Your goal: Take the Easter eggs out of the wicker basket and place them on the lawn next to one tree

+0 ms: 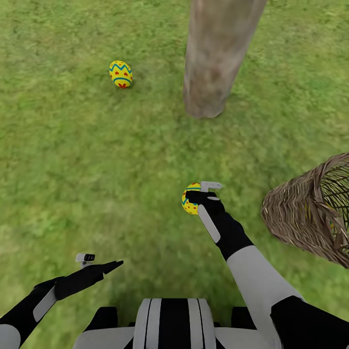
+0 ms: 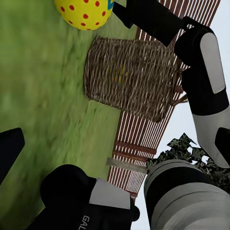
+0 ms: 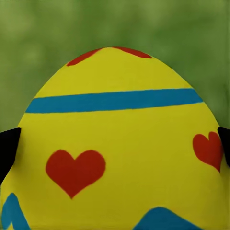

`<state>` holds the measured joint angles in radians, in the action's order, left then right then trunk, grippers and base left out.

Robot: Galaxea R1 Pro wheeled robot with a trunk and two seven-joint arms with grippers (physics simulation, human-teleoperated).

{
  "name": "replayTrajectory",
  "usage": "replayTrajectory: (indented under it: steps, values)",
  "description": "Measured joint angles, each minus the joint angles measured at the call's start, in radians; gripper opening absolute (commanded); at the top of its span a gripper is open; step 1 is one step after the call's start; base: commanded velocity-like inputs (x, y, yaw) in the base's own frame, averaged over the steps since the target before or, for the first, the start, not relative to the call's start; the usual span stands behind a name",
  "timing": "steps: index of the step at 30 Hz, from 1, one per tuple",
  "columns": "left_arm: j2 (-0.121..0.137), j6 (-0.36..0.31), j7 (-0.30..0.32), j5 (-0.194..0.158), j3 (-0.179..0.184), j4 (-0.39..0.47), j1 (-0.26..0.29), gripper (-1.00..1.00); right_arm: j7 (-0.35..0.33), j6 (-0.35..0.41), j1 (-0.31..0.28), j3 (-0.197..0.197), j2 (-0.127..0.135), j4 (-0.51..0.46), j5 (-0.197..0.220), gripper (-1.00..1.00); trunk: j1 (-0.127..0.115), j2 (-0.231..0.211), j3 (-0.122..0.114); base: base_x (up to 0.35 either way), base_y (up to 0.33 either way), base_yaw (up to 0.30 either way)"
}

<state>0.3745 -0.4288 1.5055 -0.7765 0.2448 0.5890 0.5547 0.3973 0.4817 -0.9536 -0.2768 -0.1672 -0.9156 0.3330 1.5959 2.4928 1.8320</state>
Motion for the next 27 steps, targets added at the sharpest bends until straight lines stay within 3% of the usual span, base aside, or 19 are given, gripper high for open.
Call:
replayTrajectory:
  steps: [1,21,27]
  values:
    - [0.000,0.000,0.000,0.000,0.000,0.000,0.000,1.00,0.000,0.001,0.000,0.000,0.000,0.000,0.000,1.00,0.000,0.000,0.000,0.000,0.000,0.000]
    - [0.001,0.001,0.000,0.000,-0.001,-0.001,0.000,1.00,0.001,0.006,0.000,-0.001,-0.001,-0.020,-0.009,1.00,0.000,0.000,0.000,0.000,0.000,0.000]
    - [0.002,0.000,0.000,0.000,-0.001,-0.001,0.000,1.00,0.001,0.009,0.000,-0.002,0.002,-0.066,-0.010,1.00,0.000,0.000,-0.007,0.000,0.000,0.000]
